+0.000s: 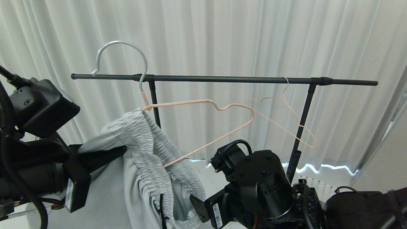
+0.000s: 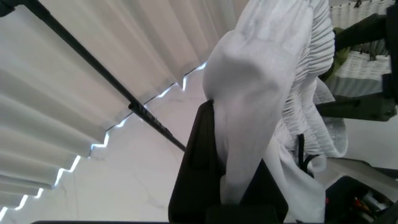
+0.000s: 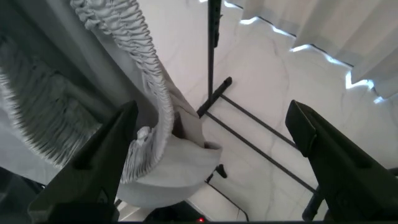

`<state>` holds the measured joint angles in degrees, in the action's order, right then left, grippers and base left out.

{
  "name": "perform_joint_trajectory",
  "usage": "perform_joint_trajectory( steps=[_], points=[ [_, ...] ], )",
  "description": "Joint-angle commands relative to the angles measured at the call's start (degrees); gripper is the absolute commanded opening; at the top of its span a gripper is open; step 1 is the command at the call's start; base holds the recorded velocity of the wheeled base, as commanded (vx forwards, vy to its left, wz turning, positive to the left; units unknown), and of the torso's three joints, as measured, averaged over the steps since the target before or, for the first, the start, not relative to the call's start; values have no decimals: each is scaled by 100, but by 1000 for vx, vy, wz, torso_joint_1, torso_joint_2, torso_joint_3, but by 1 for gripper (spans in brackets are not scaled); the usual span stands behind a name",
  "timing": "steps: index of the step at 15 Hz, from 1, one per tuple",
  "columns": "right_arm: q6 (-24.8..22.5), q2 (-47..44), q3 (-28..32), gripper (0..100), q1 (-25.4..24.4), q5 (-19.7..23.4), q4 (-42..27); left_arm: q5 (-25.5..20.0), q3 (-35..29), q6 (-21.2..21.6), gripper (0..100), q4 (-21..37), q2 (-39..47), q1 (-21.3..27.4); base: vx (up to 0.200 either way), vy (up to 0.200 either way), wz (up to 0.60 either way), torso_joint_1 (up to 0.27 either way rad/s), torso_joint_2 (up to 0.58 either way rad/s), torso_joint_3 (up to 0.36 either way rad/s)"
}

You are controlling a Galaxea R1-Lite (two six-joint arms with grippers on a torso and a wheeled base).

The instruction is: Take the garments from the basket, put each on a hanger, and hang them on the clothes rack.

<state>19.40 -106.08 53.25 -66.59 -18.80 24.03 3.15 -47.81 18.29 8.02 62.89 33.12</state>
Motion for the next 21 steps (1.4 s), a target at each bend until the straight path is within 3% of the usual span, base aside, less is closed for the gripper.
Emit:
perform_joint_trajectory(
  steps=[1, 2, 3, 12, 21],
  points=[
    [-6, -176, 80, 100, 5, -1, 5, -7, 0, -9, 0, -2, 13, 45, 0, 0, 0, 0, 0, 0],
    [12, -211, 80, 100, 14, -10, 5, -16, 0, -9, 0, -2, 4, 63, 0, 0, 0, 0, 0, 0],
    [20, -211, 72, 0, 5, -10, 5, -16, 0, -9, 0, -2, 4, 80, 0, 0, 0, 0, 0, 0],
    [20, -185, 36, 0, 234, -317, -3, -33, 61, -18, 0, -11, -75, 80, 0, 0, 0, 0, 0, 0],
    [-261, 378, -25, 0, 1675, -476, -285, -24, 729, 17, 0, -2, -550, 72, 0, 0, 0, 0, 0, 0]
  ],
)
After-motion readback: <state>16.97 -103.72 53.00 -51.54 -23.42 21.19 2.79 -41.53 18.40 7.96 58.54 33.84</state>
